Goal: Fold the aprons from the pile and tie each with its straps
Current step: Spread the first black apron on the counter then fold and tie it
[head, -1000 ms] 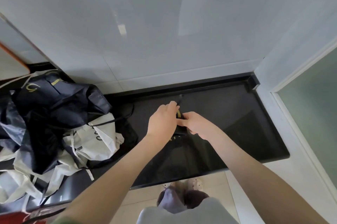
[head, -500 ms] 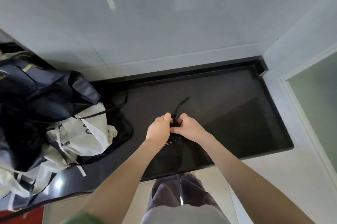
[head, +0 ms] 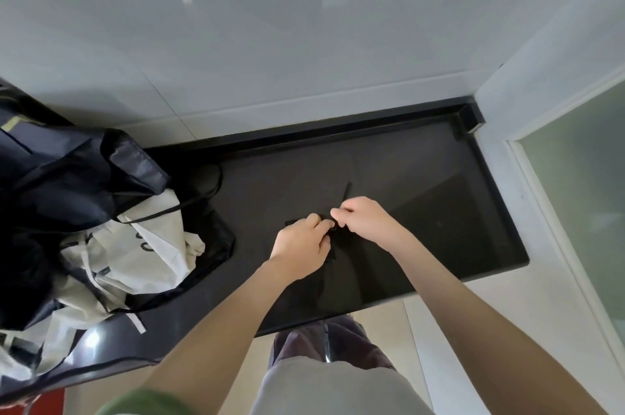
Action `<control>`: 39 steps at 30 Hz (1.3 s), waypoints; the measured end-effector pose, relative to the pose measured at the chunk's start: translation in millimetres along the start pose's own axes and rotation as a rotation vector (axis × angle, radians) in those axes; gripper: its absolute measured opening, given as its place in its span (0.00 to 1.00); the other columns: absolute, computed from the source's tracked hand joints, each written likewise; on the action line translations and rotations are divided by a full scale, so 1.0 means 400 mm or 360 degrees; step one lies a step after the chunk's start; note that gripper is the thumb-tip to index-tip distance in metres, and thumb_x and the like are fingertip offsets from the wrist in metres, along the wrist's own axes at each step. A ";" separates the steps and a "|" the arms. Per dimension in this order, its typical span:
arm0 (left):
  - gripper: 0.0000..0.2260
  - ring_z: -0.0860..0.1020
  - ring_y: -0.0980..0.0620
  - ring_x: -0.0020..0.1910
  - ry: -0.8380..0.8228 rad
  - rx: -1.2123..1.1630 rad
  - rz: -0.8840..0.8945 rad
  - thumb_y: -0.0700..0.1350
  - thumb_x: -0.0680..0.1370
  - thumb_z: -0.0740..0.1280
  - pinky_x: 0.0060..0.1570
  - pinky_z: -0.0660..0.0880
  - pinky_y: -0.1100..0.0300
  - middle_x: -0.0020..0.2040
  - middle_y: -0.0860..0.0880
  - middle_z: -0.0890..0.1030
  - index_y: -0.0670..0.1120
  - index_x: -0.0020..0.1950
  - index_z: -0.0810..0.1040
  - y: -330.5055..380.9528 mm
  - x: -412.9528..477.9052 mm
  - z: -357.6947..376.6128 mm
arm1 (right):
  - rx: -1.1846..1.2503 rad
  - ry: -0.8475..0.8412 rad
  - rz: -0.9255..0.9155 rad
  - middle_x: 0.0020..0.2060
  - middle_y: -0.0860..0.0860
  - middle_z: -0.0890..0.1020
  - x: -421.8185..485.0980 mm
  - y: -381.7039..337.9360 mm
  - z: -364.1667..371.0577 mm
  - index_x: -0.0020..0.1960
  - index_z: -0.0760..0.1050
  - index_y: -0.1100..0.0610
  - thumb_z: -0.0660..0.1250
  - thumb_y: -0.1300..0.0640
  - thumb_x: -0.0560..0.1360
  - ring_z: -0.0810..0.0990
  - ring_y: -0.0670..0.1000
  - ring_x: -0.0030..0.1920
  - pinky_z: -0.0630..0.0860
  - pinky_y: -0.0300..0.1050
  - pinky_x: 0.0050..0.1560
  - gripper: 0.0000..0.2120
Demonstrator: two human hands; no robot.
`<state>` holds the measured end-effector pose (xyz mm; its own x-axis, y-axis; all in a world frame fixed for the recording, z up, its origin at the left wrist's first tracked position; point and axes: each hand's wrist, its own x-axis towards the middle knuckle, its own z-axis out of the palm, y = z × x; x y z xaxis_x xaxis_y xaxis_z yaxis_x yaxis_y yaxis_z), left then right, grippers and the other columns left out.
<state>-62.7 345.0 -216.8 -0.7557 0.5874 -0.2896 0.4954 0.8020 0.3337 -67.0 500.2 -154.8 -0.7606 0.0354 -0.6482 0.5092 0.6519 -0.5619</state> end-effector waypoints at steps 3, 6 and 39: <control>0.15 0.74 0.56 0.44 -0.0093 -0.0423 -0.0191 0.56 0.83 0.55 0.41 0.70 0.62 0.49 0.53 0.75 0.51 0.58 0.77 -0.005 0.010 -0.024 | 0.0272 -0.0100 -0.0129 0.35 0.50 0.77 -0.004 -0.027 0.002 0.38 0.75 0.55 0.58 0.55 0.81 0.74 0.45 0.37 0.69 0.37 0.40 0.15; 0.14 0.76 0.53 0.45 -0.0164 -0.1035 -0.0396 0.51 0.83 0.56 0.46 0.71 0.59 0.47 0.51 0.79 0.49 0.51 0.80 -0.015 0.019 -0.027 | 0.0571 -0.0116 -0.0209 0.44 0.48 0.81 -0.009 -0.022 0.005 0.48 0.79 0.54 0.58 0.58 0.82 0.78 0.43 0.44 0.71 0.32 0.43 0.11; 0.18 0.73 0.49 0.56 -0.0246 -0.2121 -0.0438 0.42 0.83 0.57 0.62 0.67 0.57 0.48 0.49 0.73 0.47 0.35 0.77 -0.036 -0.001 -0.052 | 0.0931 -0.0042 0.0235 0.21 0.51 0.70 0.006 0.040 0.094 0.47 0.78 0.61 0.59 0.63 0.81 0.65 0.47 0.18 0.61 0.40 0.22 0.10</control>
<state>-78.5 330.9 -203.0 -0.6633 0.5040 -0.5533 -0.5117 0.2341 0.8267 -45.7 482.2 -184.6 -0.6588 0.0702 -0.7491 0.7512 0.1164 -0.6497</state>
